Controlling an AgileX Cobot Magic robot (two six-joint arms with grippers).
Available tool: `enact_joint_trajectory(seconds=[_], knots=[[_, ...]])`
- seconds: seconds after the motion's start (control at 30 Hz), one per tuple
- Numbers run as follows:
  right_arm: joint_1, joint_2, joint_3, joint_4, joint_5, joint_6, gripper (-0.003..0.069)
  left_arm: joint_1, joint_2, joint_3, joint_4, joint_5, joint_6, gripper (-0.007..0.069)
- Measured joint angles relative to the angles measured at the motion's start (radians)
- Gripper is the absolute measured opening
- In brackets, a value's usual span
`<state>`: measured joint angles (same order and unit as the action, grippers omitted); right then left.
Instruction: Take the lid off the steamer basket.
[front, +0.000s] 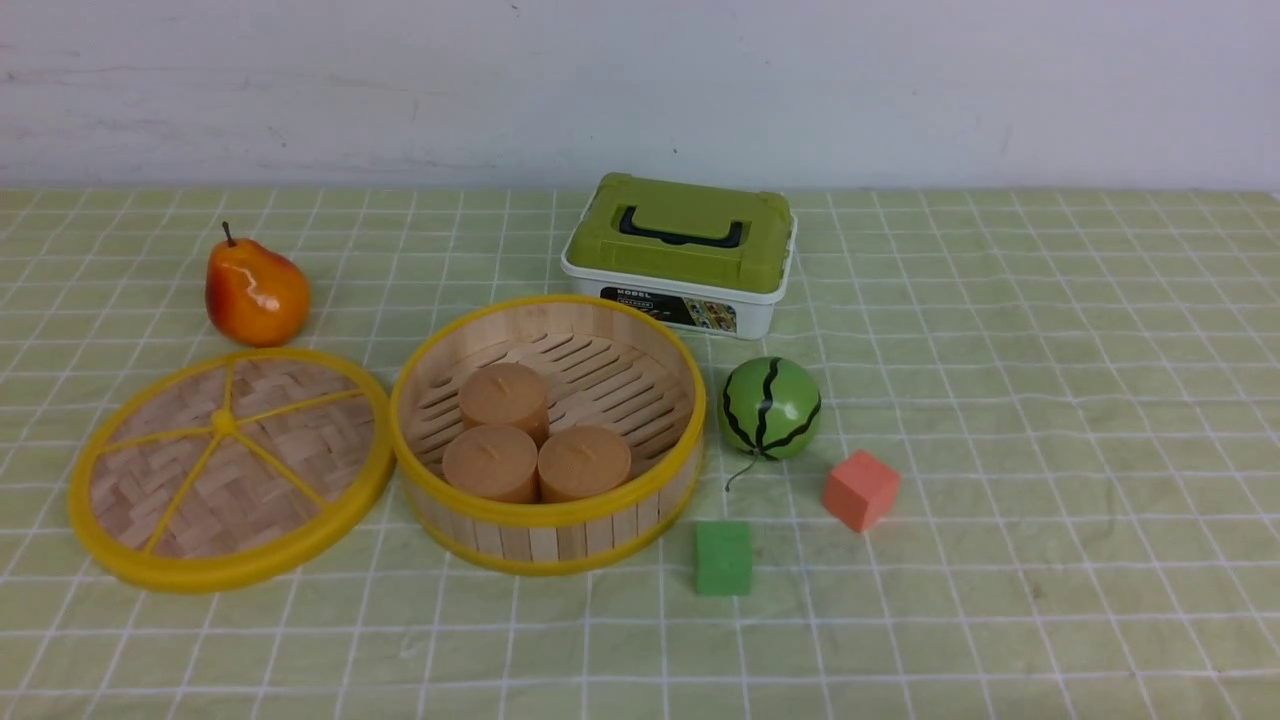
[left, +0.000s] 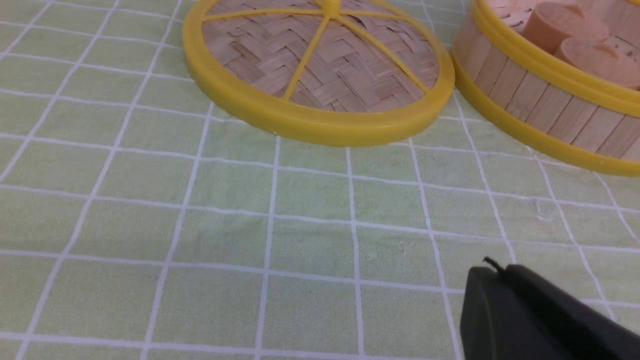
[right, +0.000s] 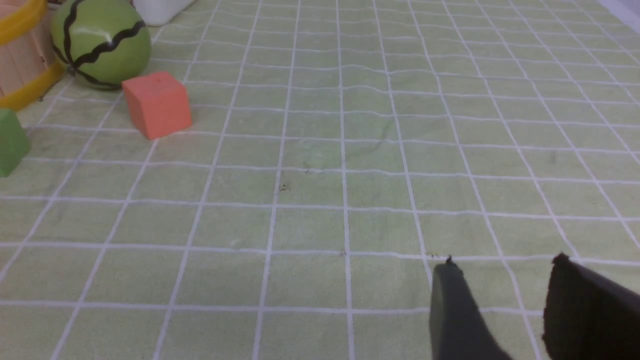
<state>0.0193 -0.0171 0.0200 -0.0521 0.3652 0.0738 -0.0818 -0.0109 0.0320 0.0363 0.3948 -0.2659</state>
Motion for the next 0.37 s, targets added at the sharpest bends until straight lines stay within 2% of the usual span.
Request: enact_joint_trajectory(seconds=[0.37], knots=[[0.0,0.0,0.0,0.0,0.0,0.0,0.0241,0.0,0.0,0.0,0.0,0.0,0.0,0.0019]])
